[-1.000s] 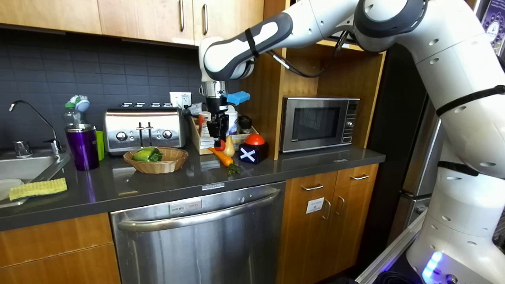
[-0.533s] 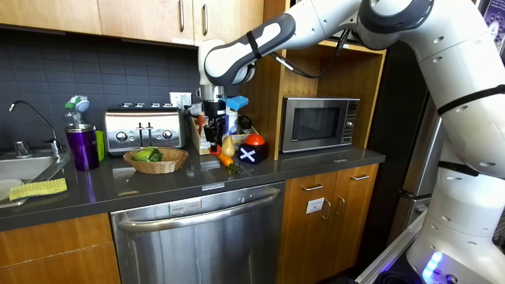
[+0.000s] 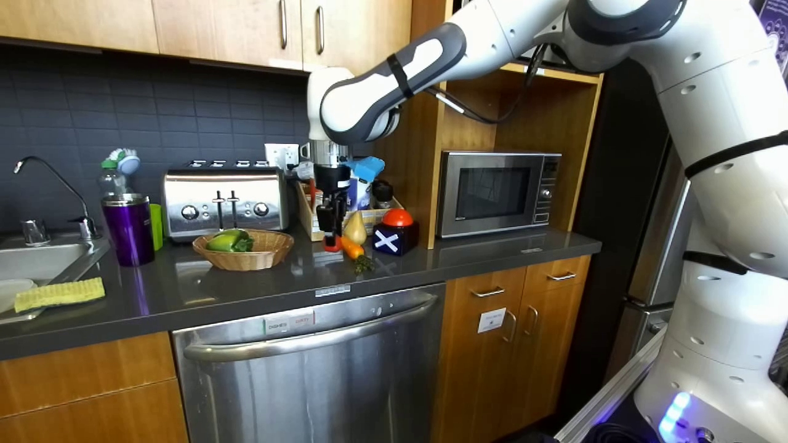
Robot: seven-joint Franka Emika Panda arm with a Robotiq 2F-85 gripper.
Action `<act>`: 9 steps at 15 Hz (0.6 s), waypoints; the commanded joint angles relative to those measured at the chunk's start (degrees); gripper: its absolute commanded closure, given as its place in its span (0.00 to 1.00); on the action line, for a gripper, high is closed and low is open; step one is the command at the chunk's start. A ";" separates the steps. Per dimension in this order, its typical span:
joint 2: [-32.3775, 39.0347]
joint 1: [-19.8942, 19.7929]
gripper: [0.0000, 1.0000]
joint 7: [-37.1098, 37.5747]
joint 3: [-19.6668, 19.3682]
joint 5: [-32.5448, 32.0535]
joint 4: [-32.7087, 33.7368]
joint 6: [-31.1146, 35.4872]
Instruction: Put the red toy on the counter
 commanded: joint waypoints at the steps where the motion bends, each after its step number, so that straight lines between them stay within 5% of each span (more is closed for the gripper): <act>1: -1.43 -0.12 0.76 -1.37 0.04 -1.63 -2.51 2.11; 9: 0.50 -0.49 0.76 -1.74 -0.42 -3.69 -2.33 2.26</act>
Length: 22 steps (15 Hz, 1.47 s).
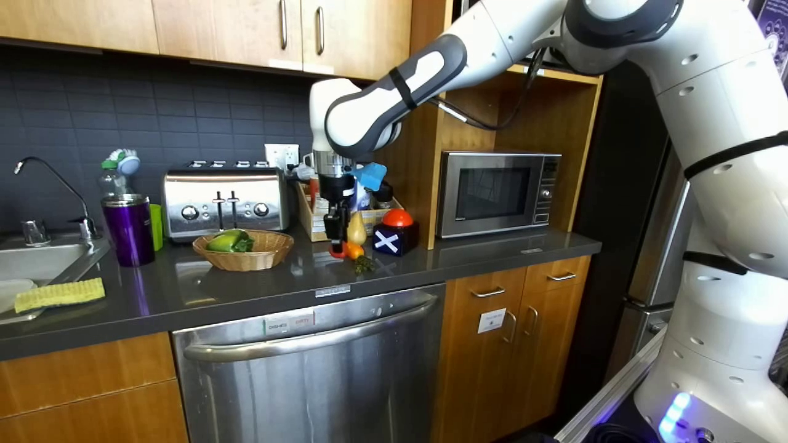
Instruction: Put the red toy on the counter
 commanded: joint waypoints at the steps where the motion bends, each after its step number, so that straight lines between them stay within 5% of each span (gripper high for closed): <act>1: 0.13 -0.22 0.76 -0.91 -0.06 -0.57 -0.52 1.06; 14: 4.44 0.21 0.76 -0.41 -0.38 -0.45 2.14 0.28; 15: 4.47 0.24 0.66 -0.36 -0.42 -0.52 2.27 0.32; 16: 4.49 0.25 0.32 -0.32 -0.44 -0.55 2.52 0.41; 22: 3.43 0.37 0.11 0.21 -0.68 -0.78 3.84 0.40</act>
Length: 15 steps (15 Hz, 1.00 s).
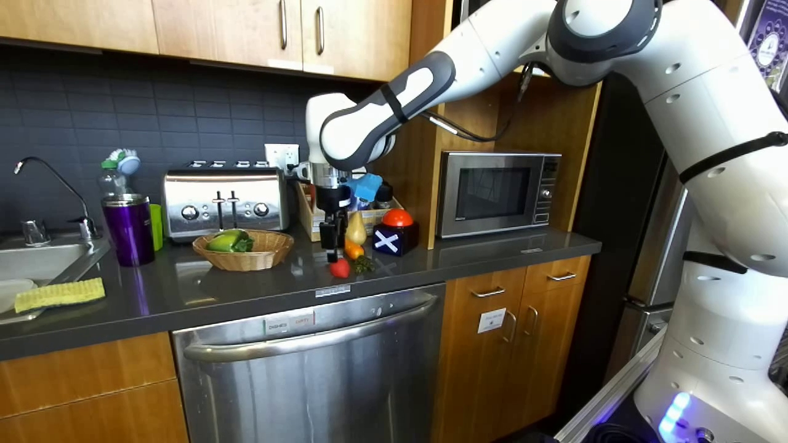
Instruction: Put the red toy on the counter
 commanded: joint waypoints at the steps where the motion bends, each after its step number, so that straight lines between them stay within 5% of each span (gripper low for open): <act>1: -1.18 0.41 0.08 0.75 -0.67 -0.77 0.89 -0.23; 10: -14.26 -0.20 0.00 11.10 -2.61 0.10 -9.05 -5.60; 15: -25.32 -1.77 0.00 12.43 -0.41 9.78 -16.88 -17.76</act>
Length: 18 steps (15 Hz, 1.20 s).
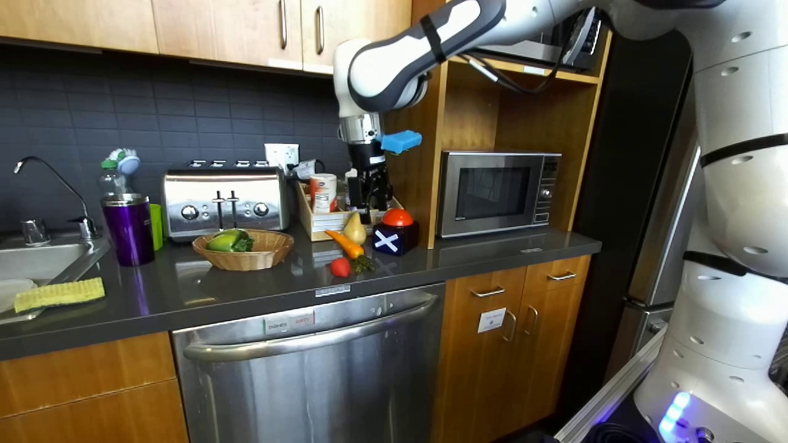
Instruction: Put the red toy on the counter
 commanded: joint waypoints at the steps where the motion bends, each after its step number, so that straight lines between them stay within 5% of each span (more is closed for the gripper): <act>1: -10.37 -1.45 0.00 0.09 1.90 8.09 -8.31 -7.64; 7: -24.59 -2.29 0.00 4.43 1.03 17.59 -20.13 -12.65; 18: -47.62 -13.13 0.00 20.48 -2.78 7.88 -39.62 -8.97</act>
